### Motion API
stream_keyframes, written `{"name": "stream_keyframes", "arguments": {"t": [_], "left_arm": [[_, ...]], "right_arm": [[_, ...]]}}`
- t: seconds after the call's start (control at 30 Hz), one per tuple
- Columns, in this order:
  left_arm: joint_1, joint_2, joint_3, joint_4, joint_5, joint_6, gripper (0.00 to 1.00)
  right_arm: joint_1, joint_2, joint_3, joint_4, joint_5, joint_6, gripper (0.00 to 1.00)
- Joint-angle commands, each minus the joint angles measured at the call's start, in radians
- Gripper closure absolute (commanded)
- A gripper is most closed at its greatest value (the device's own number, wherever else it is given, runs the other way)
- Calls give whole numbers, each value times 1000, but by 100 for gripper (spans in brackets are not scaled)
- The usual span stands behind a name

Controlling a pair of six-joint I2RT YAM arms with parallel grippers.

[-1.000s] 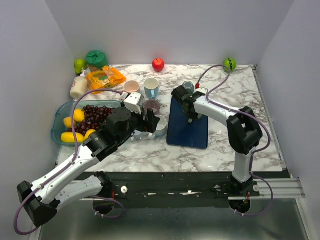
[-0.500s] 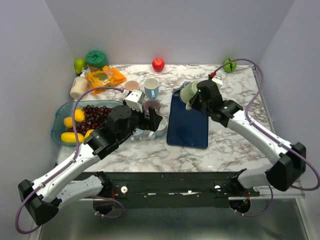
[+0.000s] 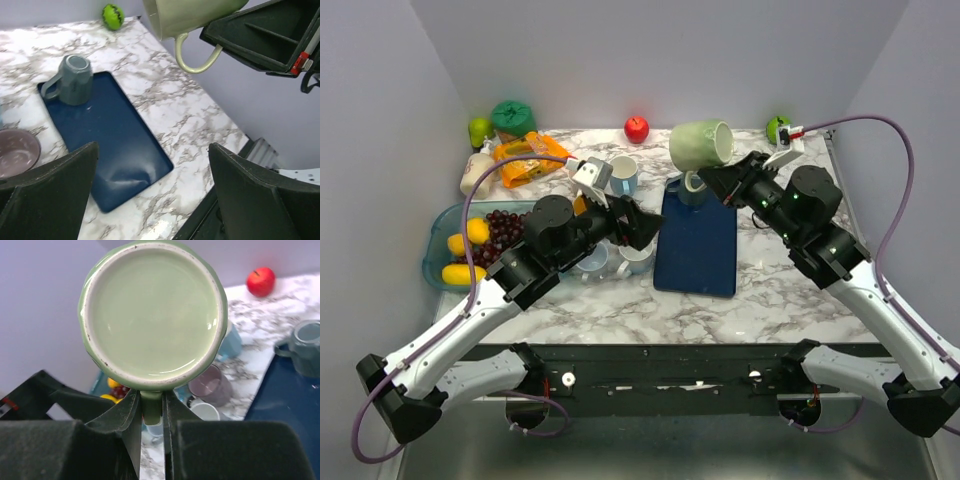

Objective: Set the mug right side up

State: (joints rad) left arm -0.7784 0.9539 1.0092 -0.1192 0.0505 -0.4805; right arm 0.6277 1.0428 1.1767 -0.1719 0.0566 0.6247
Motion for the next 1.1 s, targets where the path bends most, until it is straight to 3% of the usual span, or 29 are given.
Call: {"name": "stream_keyframes", "arguments": {"t": [0.0,0.23,0.5,0.8,1.07], "left_arm": [[5,43,72,114,172,-64,1],[5,109,152,292,370,-171,1],[5,158,206,388,390,-254,2],[5,186,253,438,350,-293,33],[5,192,259,512,344,-316,46]], "right_arm": [[-3,-49,44,236,-175,-20,99],[-2,-66,66,341,-294,15,99],[-3,-82,81,452,-391,24,99],[-2,-90,72,548,-480,78,99],[-3,-87,49,578,-511,101,99]]}}
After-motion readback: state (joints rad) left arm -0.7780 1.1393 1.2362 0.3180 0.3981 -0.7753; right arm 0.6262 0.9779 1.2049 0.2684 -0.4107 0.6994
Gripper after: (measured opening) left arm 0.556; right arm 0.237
